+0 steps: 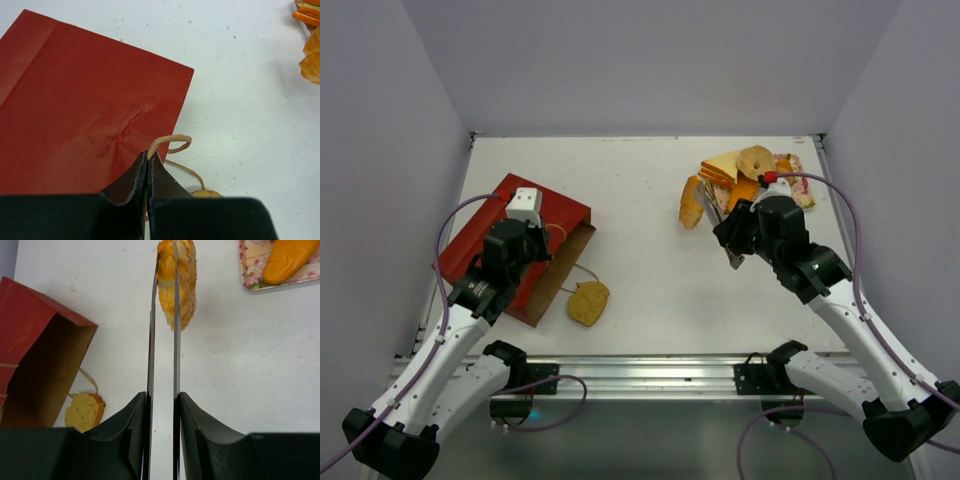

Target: Take the fake bread out of the paper bag

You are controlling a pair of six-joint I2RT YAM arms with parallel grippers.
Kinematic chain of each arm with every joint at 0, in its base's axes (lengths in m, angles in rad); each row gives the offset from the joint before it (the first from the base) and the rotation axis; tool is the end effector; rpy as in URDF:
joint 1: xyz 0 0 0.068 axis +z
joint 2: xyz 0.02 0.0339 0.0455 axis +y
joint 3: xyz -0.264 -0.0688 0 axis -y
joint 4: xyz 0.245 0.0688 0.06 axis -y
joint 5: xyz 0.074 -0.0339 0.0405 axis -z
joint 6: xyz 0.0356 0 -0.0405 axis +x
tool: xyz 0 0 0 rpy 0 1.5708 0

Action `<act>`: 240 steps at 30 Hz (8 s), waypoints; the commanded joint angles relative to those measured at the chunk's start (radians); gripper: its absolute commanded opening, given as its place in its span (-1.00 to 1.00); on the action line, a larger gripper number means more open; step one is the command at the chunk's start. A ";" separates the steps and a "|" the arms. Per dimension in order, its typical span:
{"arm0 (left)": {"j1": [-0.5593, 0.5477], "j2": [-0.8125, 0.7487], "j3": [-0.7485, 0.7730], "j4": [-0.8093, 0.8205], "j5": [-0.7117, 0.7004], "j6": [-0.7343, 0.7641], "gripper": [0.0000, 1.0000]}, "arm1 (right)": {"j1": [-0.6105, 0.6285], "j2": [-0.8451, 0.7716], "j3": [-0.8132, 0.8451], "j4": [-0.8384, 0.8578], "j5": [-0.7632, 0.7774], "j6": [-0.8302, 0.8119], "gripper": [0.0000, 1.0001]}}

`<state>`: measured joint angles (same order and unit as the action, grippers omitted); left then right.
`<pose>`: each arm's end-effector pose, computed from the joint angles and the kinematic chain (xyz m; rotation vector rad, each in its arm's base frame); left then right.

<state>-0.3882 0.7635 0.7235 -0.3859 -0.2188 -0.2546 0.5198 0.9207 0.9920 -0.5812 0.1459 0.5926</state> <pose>0.1654 -0.0593 0.3013 -0.0077 1.9913 -0.1974 0.1724 0.0927 0.3476 0.1676 2.1113 0.5239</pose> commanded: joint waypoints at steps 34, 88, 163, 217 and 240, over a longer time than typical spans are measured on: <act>0.006 -0.026 -0.001 0.019 0.018 -0.008 -1.00 | -0.977 0.204 -0.029 0.626 -0.710 0.254 -0.59; 0.006 -0.032 -0.001 0.021 0.021 -0.008 -1.00 | -1.058 0.089 -0.398 0.399 -0.677 0.018 -0.14; 0.006 -0.047 -0.001 0.018 0.035 -0.005 -1.00 | 0.453 0.168 -0.383 0.514 -0.318 0.446 -0.03; 0.006 -0.055 -0.002 0.016 0.029 -0.003 -1.00 | 0.146 0.058 -0.196 0.361 -0.416 0.316 -0.69; 0.006 -0.055 -0.002 0.027 0.097 0.020 -1.00 | -0.417 0.148 -0.047 0.189 -0.531 -0.002 -0.77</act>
<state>-0.3882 0.7177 0.7216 -0.3851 -0.1646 -0.2501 0.1532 1.0569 0.8761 -0.3870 -0.3553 0.6773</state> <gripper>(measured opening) 0.012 0.311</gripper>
